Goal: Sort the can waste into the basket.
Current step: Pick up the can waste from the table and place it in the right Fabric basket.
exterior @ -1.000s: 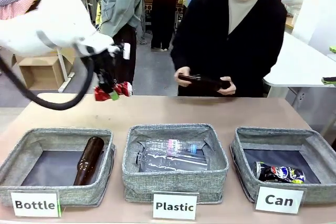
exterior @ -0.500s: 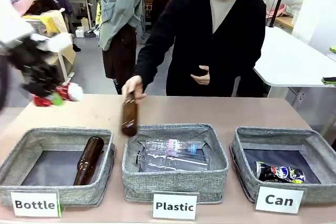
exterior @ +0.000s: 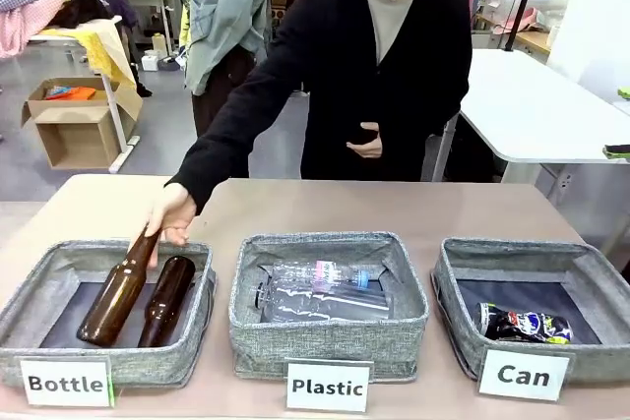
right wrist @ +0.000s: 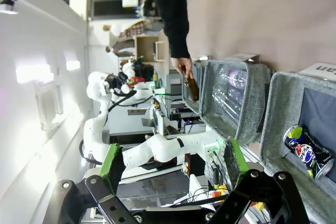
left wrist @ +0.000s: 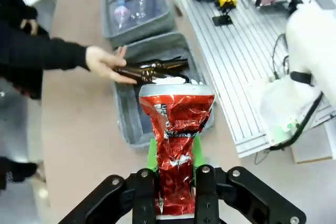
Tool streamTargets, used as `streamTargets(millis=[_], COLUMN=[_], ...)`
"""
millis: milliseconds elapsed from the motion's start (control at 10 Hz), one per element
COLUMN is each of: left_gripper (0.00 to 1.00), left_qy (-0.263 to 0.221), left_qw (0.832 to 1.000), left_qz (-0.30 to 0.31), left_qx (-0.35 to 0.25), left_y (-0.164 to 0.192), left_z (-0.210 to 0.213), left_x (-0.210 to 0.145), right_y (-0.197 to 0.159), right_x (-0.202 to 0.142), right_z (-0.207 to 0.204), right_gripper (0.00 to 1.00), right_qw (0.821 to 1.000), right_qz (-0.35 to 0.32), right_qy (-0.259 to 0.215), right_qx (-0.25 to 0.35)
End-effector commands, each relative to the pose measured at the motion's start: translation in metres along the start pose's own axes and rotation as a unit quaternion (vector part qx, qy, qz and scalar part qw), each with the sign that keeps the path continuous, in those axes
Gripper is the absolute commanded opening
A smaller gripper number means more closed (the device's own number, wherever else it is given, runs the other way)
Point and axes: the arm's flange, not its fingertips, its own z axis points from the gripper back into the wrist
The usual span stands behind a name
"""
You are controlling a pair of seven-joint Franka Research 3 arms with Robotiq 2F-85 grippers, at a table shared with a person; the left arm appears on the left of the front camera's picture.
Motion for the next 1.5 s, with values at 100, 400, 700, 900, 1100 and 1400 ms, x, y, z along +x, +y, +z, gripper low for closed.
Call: streamTargets(millis=[100,400,700,900,1100,1400], left_gripper=[0.00,0.00,0.00,0.00,0.00,0.00], left_qy=[-0.070,-0.084,-0.131,-0.098,-0.039,-0.096], left_qw=[0.997,0.996,0.990,0.992,0.982,0.974], left_qz=[-0.016,-0.038,-0.033,0.010,-0.005,0.060], left_qx=[0.004,0.004,-0.043,-0.082,-0.184,-0.195], left_y=[0.006,0.018,0.049,0.075,0.106,0.153], left_z=[-0.005,-0.014,-0.065,-0.121,-0.195,-0.296], left_x=[-0.024,-0.008,0.051,0.102,0.153,0.227], right_y=[0.001,0.001,0.001,0.001,0.001,0.001], right_x=[-0.002,-0.002,-0.002,-0.002,-0.002,-0.002], right_z=[0.002,0.002,0.002,0.002,0.002,0.002], right_gripper=[1.00,1.00,1.00,1.00,1.00,1.00], right_qw=[1.000,1.000,1.000,1.000,1.000,1.000], right_qz=[0.011,0.011,0.011,0.011,0.011,0.011], right_qy=[0.004,0.004,0.004,0.004,0.004,0.004], right_qx=[-0.005,-0.005,-0.005,-0.005,-0.005,-0.005])
